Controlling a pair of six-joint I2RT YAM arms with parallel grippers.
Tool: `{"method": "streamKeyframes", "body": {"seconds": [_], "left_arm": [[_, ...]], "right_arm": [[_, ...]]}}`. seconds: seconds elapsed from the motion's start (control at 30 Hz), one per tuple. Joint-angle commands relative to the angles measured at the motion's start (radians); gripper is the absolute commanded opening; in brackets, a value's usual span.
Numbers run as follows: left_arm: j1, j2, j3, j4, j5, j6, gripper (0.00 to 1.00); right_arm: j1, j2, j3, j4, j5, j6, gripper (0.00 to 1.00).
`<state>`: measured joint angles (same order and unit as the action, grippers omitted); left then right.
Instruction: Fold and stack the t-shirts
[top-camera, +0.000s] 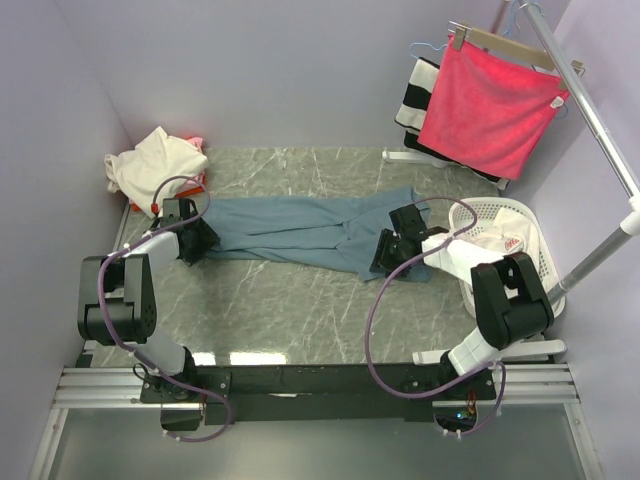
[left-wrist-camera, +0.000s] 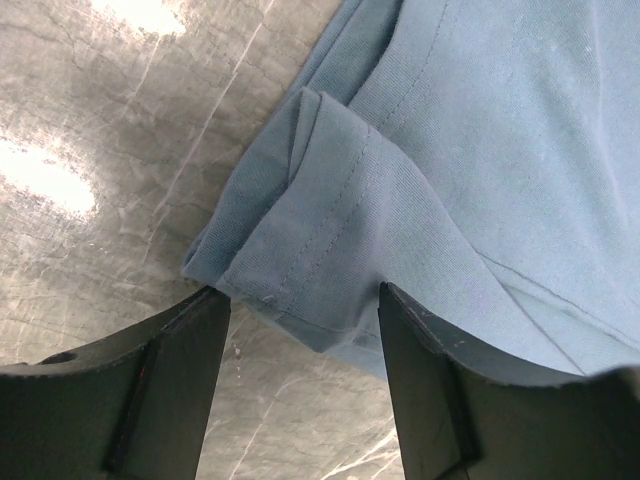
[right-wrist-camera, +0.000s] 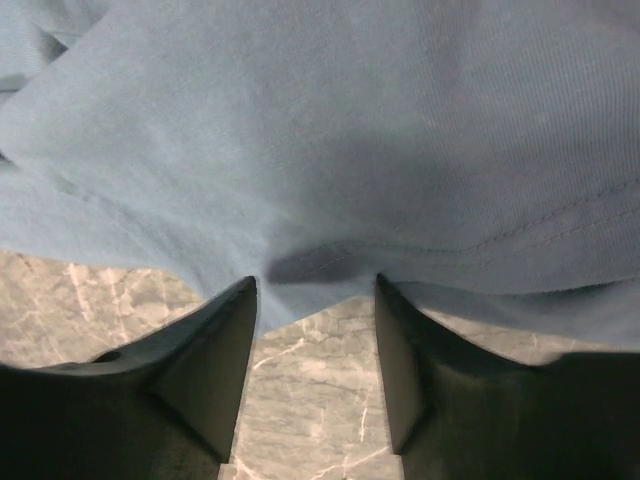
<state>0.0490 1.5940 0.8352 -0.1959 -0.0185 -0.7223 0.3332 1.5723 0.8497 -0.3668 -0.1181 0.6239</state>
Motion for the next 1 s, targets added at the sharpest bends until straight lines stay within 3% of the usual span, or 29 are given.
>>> {"method": "streamKeyframes", "body": {"seconds": [0.0, 0.03, 0.27, 0.37, 0.4, 0.5, 0.8, 0.87, 0.97], "left_arm": [[-0.001, 0.003, 0.007, -0.016, 0.011, 0.004, 0.67], [-0.001, 0.001, 0.007, -0.017, 0.009, 0.004, 0.67], [-0.001, 0.001, 0.008, -0.023, 0.006, 0.007, 0.65], [-0.001, -0.012, 0.004, -0.025, 0.002, 0.009, 0.58], [-0.001, -0.019, 0.002, -0.028, 0.000, 0.009, 0.41], [-0.003, -0.049, 0.001, -0.066, -0.020, 0.007, 0.01], [-0.003, -0.186, -0.038, -0.168, -0.034, 0.012, 0.01], [-0.001, -0.206, -0.059, -0.174, -0.018, 0.008, 0.12], [-0.005, -0.207, -0.076, -0.188, 0.005, 0.015, 0.40]], "right_arm": [[0.007, 0.022, 0.000, 0.048, 0.037, 0.002, 0.52], [0.007, 0.029, 0.002, 0.052, 0.034, -0.001, 0.50], [0.009, 0.032, 0.015, 0.036, 0.034, -0.018, 0.04], [0.010, -0.017, 0.008, 0.013, 0.058, -0.026, 0.00], [0.012, -0.033, 0.006, 0.003, 0.064, -0.030, 0.00], [0.012, -0.106, 0.005, -0.049, 0.095, -0.033, 0.00], [0.012, -0.311, 0.006, -0.214, 0.133, -0.016, 0.00], [0.012, -0.328, -0.008, -0.238, 0.121, -0.015, 0.00], [0.012, -0.344, -0.041, -0.244, 0.091, -0.016, 0.00]]}}
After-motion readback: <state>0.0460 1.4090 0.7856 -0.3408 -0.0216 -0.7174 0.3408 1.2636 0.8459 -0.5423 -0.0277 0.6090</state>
